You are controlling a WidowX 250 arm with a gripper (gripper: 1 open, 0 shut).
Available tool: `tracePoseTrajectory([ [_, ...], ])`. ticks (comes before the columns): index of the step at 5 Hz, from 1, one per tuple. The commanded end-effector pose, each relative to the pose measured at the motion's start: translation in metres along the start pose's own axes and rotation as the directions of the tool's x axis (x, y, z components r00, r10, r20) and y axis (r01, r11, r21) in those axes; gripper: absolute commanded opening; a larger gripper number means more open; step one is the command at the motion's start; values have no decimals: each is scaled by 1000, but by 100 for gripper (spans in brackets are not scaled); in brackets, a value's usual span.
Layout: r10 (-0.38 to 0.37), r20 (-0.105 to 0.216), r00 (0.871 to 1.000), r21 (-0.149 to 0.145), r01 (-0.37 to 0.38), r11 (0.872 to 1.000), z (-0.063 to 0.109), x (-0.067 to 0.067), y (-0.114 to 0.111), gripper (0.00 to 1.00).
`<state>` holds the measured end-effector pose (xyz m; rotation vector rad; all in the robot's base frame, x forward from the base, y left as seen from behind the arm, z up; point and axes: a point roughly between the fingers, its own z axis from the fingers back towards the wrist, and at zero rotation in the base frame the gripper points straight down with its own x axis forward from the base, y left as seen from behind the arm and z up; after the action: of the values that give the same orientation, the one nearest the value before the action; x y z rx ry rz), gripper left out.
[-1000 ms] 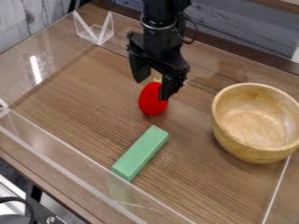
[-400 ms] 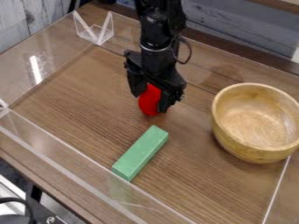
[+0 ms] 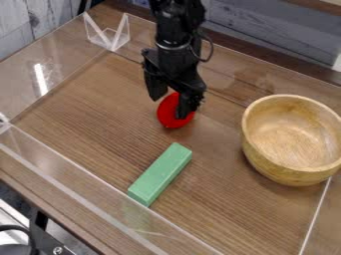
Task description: Move the red object to the right side of the table
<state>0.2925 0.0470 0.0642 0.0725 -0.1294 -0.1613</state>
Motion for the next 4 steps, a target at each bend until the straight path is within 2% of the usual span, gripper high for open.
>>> tracePoseTrajectory([
  [1, -10, 69, 998, 16, 9, 1000, 31, -4, 3, 100],
  [2, -33, 68, 997, 18, 32, 999, 36, -11, -2, 100],
  [4, 16, 57, 998, 37, -18, 999, 52, -10, -5, 100],
])
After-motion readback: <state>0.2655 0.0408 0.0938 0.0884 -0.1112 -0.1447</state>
